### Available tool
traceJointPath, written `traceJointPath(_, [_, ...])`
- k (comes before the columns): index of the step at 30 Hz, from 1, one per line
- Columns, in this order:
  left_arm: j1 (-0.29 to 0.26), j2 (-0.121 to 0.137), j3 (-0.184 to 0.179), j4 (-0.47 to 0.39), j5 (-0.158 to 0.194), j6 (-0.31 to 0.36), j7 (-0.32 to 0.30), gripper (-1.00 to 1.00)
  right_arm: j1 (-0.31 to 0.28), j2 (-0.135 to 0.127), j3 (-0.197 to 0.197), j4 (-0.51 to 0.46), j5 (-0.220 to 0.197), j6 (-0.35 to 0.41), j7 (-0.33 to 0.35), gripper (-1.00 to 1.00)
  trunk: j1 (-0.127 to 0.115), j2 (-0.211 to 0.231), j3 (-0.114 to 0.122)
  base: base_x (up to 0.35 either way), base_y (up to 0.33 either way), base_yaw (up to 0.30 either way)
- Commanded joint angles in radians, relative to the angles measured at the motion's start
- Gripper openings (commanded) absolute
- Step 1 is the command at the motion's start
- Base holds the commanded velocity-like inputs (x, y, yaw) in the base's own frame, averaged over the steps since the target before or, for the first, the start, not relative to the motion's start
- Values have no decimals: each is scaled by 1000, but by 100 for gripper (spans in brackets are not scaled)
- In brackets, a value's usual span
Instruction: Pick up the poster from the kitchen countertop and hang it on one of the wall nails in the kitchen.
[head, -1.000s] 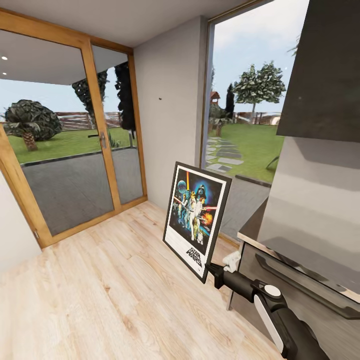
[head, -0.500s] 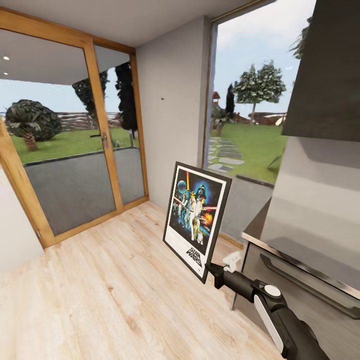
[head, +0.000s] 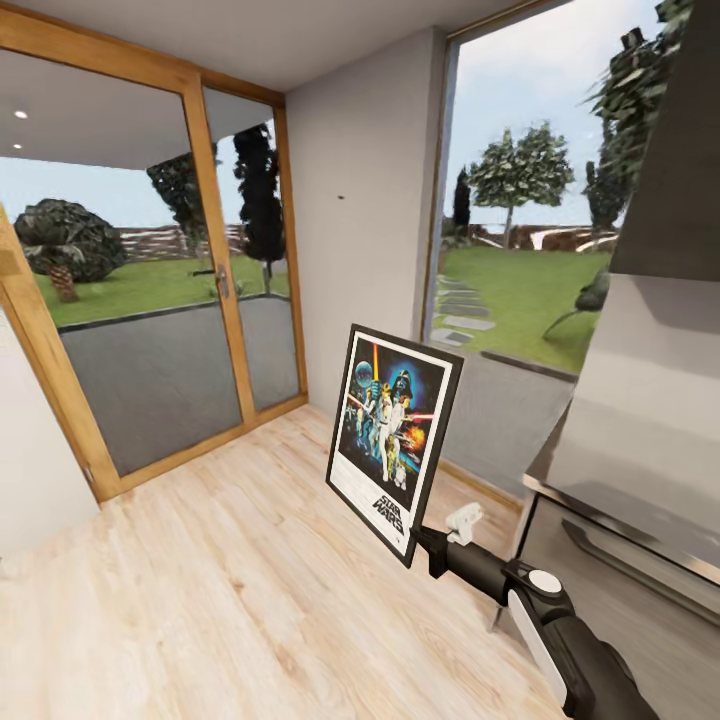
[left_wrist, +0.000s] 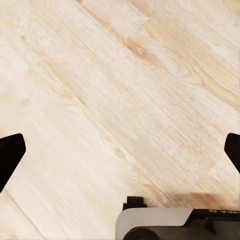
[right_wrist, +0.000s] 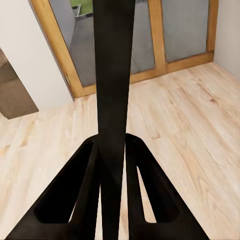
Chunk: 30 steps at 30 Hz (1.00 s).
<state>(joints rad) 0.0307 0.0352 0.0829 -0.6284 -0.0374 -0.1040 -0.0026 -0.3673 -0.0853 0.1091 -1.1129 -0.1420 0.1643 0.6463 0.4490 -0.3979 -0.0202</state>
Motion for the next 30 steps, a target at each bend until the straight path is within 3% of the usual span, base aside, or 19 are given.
traceJointPath(1, [0, 0, 1, -1, -4, -2, 0, 100, -1, -1, 1, -1, -13, 11, 1, -100, 1, -2, -2, 199, 294, 0])
traceJointPath(30, [0, 0, 5, -1, -4, -5, -2, 100, -1, -1, 1, 1, -12, 11, 0, -100, 1, -2, -2, 252, 260, 0])
